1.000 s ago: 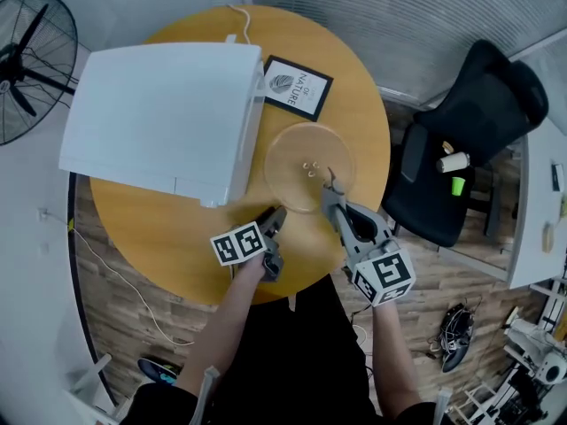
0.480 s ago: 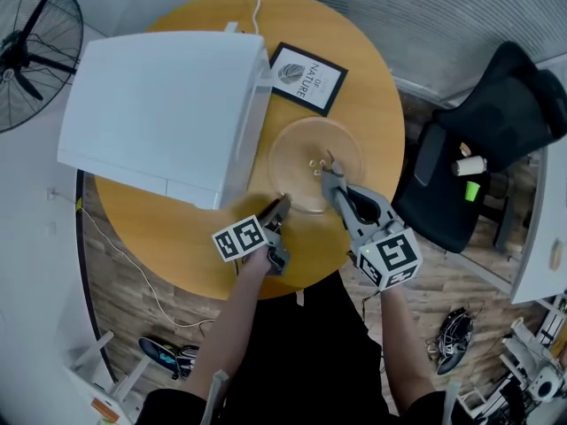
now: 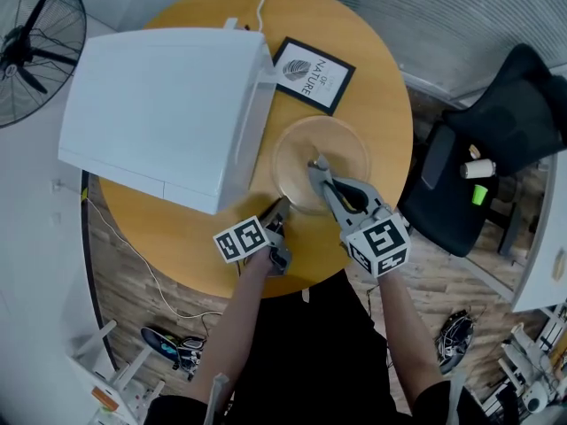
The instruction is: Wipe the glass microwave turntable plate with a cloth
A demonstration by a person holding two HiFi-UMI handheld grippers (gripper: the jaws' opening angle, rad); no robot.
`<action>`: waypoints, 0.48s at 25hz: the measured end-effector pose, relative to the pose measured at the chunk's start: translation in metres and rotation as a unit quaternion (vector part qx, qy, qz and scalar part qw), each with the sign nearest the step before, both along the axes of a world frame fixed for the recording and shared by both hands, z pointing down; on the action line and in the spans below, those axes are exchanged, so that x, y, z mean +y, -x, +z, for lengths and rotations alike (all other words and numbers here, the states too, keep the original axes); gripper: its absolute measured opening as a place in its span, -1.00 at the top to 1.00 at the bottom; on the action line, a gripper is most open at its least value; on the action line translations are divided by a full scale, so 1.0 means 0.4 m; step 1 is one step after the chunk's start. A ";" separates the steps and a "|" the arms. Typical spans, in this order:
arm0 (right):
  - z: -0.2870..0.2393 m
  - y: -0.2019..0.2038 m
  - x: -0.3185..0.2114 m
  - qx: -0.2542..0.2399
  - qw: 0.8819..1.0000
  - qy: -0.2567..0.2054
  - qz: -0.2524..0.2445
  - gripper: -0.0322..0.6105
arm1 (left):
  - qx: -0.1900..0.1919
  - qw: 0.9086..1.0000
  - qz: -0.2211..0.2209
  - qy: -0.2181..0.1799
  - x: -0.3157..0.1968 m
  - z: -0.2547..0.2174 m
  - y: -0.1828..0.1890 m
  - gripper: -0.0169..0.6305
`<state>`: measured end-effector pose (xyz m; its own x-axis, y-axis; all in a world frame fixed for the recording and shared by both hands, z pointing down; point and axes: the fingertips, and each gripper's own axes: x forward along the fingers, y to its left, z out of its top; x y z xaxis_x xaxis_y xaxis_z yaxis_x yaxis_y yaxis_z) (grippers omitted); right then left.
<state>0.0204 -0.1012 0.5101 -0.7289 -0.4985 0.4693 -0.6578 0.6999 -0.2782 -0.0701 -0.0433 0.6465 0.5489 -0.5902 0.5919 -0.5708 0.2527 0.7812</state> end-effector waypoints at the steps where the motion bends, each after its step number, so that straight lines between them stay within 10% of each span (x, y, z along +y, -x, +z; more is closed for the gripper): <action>1: 0.013 0.010 0.002 0.003 1.000 0.003 -0.008 0.83 | 0.002 1.000 -0.003 0.000 0.000 0.000 0.000 0.84; 12: 0.206 0.180 0.062 0.098 0.982 0.022 -0.162 0.83 | -0.006 1.000 -0.020 0.001 -0.002 0.001 0.003 0.87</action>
